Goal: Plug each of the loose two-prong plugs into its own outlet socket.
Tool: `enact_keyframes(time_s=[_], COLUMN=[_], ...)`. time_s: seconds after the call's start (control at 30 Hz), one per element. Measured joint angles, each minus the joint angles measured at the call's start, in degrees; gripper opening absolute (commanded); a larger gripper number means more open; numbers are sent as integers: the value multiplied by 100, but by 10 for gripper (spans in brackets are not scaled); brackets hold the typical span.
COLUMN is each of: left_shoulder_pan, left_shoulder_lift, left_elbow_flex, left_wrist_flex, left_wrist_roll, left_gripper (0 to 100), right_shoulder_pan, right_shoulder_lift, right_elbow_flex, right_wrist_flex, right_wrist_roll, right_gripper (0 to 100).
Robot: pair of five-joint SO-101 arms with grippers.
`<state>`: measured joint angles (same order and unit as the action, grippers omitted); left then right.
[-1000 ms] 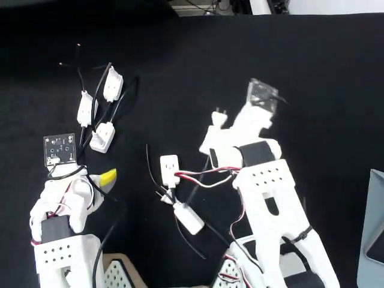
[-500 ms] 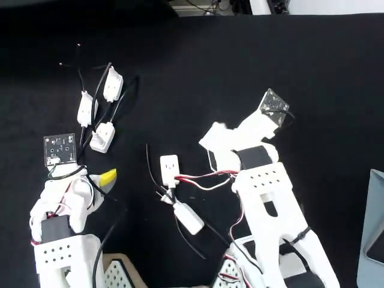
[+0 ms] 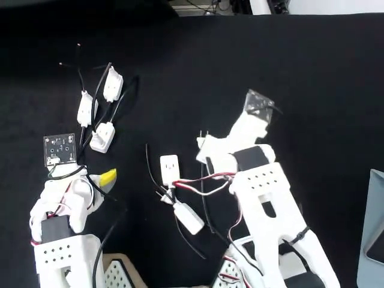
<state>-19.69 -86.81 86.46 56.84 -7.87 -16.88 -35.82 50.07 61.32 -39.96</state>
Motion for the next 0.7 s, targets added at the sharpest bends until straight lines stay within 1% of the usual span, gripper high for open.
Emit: enact_keyframes(time_s=[0.23,0.47,0.6,0.7], left_shoulder_pan=[0,0,0,0], left_shoulder_lift=[0,0,0,0], left_elbow_flex=[0,0,0,0], left_wrist_flex=[0,0,0,0], left_wrist_roll=[0,0,0,0], left_gripper=[374,374,374,374], right_shoulder_pan=[404,712,862,879], right_shoulder_lift=[0,0,0,0], right_elbow_flex=[-62,-62,-62,-35], right_wrist_flex=[211,343,-53,-475], right_wrist_roll=[2813,6435,8123,9073], right_gripper=[201,204,205,205])
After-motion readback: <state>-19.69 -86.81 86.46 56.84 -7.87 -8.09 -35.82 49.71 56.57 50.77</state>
